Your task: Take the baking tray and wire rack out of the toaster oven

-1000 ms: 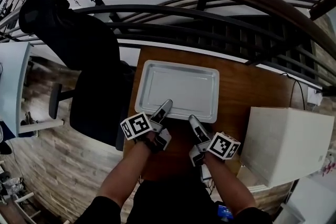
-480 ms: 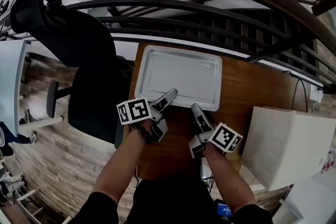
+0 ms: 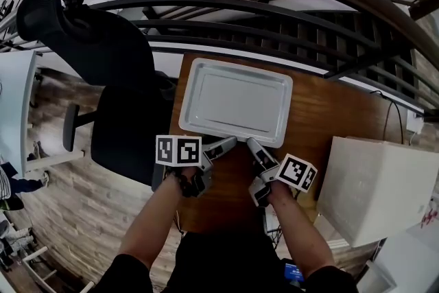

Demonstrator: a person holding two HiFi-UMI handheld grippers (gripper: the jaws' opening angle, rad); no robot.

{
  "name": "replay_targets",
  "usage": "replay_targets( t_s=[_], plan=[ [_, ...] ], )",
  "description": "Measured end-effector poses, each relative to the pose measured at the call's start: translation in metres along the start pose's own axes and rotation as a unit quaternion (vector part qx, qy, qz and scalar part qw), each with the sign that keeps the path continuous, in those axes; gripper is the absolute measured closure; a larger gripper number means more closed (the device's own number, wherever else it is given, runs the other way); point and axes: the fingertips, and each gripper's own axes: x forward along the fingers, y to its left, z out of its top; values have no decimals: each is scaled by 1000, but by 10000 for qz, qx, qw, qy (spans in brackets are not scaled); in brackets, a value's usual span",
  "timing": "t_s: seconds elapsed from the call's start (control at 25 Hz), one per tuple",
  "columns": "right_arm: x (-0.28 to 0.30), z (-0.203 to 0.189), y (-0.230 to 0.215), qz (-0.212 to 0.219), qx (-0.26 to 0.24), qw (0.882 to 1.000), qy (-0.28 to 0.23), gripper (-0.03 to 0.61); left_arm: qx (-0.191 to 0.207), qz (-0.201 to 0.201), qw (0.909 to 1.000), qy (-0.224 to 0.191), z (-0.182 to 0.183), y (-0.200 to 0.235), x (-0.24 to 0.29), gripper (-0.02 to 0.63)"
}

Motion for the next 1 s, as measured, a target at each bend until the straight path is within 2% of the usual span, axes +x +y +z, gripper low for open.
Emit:
replay_targets(
  t_s=[0.12,0.28,0.52,0.64,0.76,0.88,1.0],
  plan=[
    [-2,-9,-4,-71,340,9985,429,364,62,86,9999,13,-9,3,-2,314],
    [-6,-19,-7,-401,-195,9955,833,375,97,95,9999,81,-9,4,2,314],
    [-8,-5,-10,-562,-753,9942,523,367,26,32,10000,-11,-7,8,0,314],
    [-16,4,-11,-663,-921,9927,407,393,103,4,9999,-11,-5,-1,0,314],
    [-26,-17,1,-606,-894,9935,358,399,122,74,9999,-67,-16,5,-27,316],
    [-28,-48,4,-440,-1515,9873,168,406,422,118,9987,-268,-35,24,-46,322],
    [-42,-63,22,-310,-2496,9678,-138,462,1085,281,9914,-678,-45,18,-57,379]
  ],
)
